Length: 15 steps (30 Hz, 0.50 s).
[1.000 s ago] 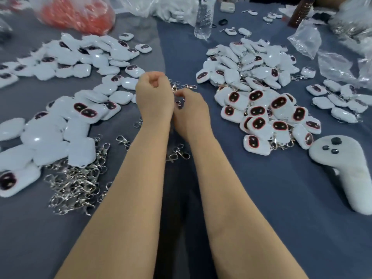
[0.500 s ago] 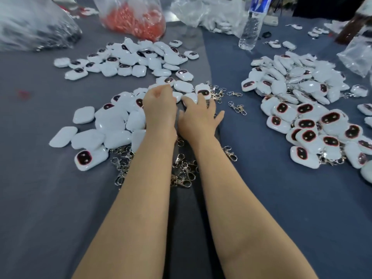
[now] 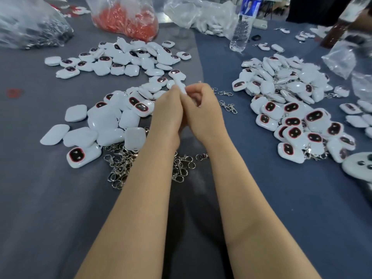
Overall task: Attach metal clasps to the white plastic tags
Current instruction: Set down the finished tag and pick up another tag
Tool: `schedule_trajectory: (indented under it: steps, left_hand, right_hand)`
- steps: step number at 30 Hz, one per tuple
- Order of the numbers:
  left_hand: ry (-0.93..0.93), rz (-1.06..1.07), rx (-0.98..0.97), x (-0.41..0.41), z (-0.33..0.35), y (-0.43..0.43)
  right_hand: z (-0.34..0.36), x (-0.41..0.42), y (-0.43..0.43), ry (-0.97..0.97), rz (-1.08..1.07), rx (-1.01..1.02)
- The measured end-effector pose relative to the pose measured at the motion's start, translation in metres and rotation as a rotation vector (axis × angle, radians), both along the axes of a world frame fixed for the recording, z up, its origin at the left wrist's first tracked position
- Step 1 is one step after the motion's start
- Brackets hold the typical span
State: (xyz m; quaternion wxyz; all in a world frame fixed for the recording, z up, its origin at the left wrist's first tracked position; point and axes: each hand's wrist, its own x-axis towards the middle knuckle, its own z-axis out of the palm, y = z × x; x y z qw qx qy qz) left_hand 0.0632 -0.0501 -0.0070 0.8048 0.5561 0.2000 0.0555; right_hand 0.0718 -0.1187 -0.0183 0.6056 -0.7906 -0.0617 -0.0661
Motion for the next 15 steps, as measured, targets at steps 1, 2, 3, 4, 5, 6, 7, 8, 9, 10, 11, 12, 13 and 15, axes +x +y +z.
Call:
schedule_trajectory:
  steps: [1,2,3,4,5,6,7,8,9,10,11,12,13,15]
  left_hand:
    - [-0.011,-0.005,-0.014,-0.002,-0.001,0.000]
    - [-0.023,-0.004,-0.011,-0.004,-0.002,0.000]
    - [-0.043,0.017,-0.013,-0.007,-0.005,0.001]
    - [-0.056,0.052,-0.024,-0.009,-0.007,0.002]
    - [-0.059,0.096,-0.029,-0.012,-0.011,0.002]
    - [-0.058,0.130,-0.028,-0.014,-0.015,0.004]
    - [-0.054,0.150,-0.014,-0.016,-0.018,0.005]
    - [-0.049,0.159,-0.007,-0.018,-0.021,0.007]
    - [-0.047,0.164,-0.017,-0.019,-0.022,0.008]
    - [-0.051,0.177,-0.037,-0.019,-0.023,0.010]
    - [-0.060,0.200,-0.043,-0.019,-0.022,0.012]
    - [-0.075,0.221,-0.040,-0.018,-0.021,0.013]
    - [-0.088,0.236,-0.041,-0.018,-0.020,0.014]
    - [-0.092,0.247,-0.081,-0.017,-0.020,0.013]
  right_hand:
    - [0.000,-0.002,-0.005,0.010,0.033,-0.013]
    - [-0.002,-0.003,-0.009,-0.004,0.038,-0.037]
    - [-0.005,-0.005,-0.013,-0.037,0.021,-0.078]
    - [-0.009,-0.006,-0.016,-0.074,-0.010,-0.161]
    - [-0.014,-0.006,-0.017,-0.093,-0.033,-0.274]
    - [-0.018,-0.006,-0.017,-0.089,-0.049,-0.412]
    - [-0.023,-0.005,-0.016,-0.063,-0.047,-0.552]
    - [-0.026,-0.005,-0.014,-0.031,-0.033,-0.673]
    - [-0.028,-0.004,-0.013,-0.013,-0.019,-0.762]
    - [-0.029,-0.003,-0.013,-0.009,-0.002,-0.830]
    - [-0.029,-0.004,-0.013,-0.013,0.016,-0.886]
    - [-0.029,-0.004,-0.014,-0.023,0.024,-0.925]
    - [-0.028,-0.005,-0.015,-0.038,0.017,-0.940]
    - [-0.027,-0.006,-0.019,-0.068,-0.016,-0.904]
